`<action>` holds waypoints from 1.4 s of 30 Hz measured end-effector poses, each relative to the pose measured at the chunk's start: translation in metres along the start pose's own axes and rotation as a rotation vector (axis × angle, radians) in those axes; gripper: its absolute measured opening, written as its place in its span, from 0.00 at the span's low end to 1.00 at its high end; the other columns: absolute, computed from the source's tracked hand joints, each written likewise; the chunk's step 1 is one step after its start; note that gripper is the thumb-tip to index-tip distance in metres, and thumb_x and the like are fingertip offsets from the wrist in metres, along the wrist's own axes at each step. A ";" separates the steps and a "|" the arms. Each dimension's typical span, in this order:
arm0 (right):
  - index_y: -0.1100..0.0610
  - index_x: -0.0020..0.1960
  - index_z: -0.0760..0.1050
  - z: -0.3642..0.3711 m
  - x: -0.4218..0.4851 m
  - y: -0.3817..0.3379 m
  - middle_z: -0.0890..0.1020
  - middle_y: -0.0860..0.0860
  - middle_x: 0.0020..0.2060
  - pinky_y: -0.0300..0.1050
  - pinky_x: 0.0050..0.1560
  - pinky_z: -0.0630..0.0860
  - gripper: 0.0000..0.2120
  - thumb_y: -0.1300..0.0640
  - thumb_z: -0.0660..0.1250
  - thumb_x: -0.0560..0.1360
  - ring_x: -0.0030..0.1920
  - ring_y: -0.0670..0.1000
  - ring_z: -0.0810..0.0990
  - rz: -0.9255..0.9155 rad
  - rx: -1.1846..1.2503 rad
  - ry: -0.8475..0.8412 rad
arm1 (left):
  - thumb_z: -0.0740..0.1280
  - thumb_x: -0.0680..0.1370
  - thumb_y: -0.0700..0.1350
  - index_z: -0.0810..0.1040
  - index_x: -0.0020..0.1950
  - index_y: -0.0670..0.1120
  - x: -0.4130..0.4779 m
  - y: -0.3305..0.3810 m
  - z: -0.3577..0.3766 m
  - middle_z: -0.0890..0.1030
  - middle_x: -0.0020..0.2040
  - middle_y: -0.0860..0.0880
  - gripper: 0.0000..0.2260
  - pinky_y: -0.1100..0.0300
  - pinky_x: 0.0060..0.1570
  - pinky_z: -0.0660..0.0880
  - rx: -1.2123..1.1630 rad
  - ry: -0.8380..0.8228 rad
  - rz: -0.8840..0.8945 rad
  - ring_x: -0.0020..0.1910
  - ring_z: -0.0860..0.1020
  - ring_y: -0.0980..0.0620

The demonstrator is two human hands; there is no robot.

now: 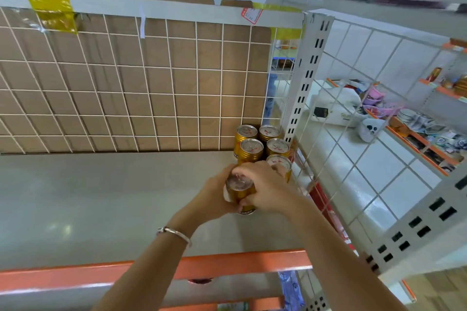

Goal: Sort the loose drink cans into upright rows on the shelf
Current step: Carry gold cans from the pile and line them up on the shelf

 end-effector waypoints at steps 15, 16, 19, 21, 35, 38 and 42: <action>0.48 0.76 0.52 0.021 -0.014 0.061 0.57 0.51 0.75 0.50 0.72 0.57 0.42 0.62 0.71 0.70 0.75 0.54 0.56 0.453 0.582 0.531 | 0.79 0.64 0.41 0.70 0.66 0.47 0.039 -0.010 0.047 0.76 0.60 0.49 0.33 0.58 0.57 0.74 -0.299 0.253 -0.187 0.57 0.75 0.51; 0.48 0.76 0.52 0.024 -0.015 0.063 0.62 0.50 0.73 0.47 0.69 0.61 0.44 0.64 0.72 0.69 0.73 0.52 0.61 0.413 0.675 0.528 | 0.79 0.64 0.41 0.71 0.64 0.45 0.039 -0.010 0.046 0.77 0.58 0.49 0.31 0.60 0.55 0.74 -0.303 0.249 -0.197 0.57 0.75 0.51; 0.49 0.75 0.54 0.029 -0.019 0.065 0.69 0.44 0.65 0.41 0.64 0.64 0.43 0.68 0.73 0.68 0.66 0.44 0.67 0.358 0.813 0.564 | 0.79 0.64 0.42 0.71 0.62 0.45 0.044 -0.010 0.045 0.77 0.57 0.50 0.30 0.61 0.54 0.73 -0.271 0.212 -0.187 0.56 0.75 0.53; 0.51 0.75 0.56 0.031 -0.020 0.068 0.70 0.46 0.65 0.40 0.64 0.63 0.42 0.69 0.72 0.68 0.65 0.44 0.66 0.372 0.827 0.602 | 0.79 0.64 0.44 0.71 0.63 0.46 0.046 -0.008 0.044 0.76 0.56 0.53 0.31 0.62 0.52 0.72 -0.222 0.187 -0.167 0.55 0.74 0.55; 0.53 0.74 0.58 0.055 -0.028 0.071 0.71 0.52 0.68 0.40 0.65 0.62 0.38 0.72 0.67 0.69 0.69 0.51 0.67 0.420 0.829 0.623 | 0.77 0.64 0.47 0.72 0.63 0.47 0.032 -0.031 0.065 0.80 0.59 0.48 0.29 0.51 0.57 0.76 -0.064 0.210 -0.143 0.57 0.79 0.48; 0.51 0.73 0.60 0.061 -0.028 0.077 0.72 0.52 0.68 0.46 0.69 0.63 0.38 0.74 0.65 0.68 0.69 0.52 0.68 0.420 0.808 0.641 | 0.77 0.65 0.46 0.72 0.64 0.47 0.032 -0.029 0.066 0.79 0.59 0.49 0.29 0.55 0.58 0.75 -0.072 0.225 -0.145 0.57 0.78 0.50; 0.49 0.73 0.61 0.061 -0.028 0.079 0.72 0.51 0.67 0.57 0.70 0.66 0.36 0.70 0.66 0.70 0.69 0.52 0.69 0.460 0.794 0.612 | 0.75 0.66 0.47 0.72 0.62 0.48 0.029 -0.025 0.064 0.79 0.58 0.50 0.27 0.60 0.55 0.74 -0.072 0.224 -0.149 0.56 0.77 0.51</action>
Point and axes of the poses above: each hand's wrist, its own x-axis towards the middle knuckle, its own z-axis out of the palm, y = z × x, the point moved 2 cm from there along x, towards the middle knuckle
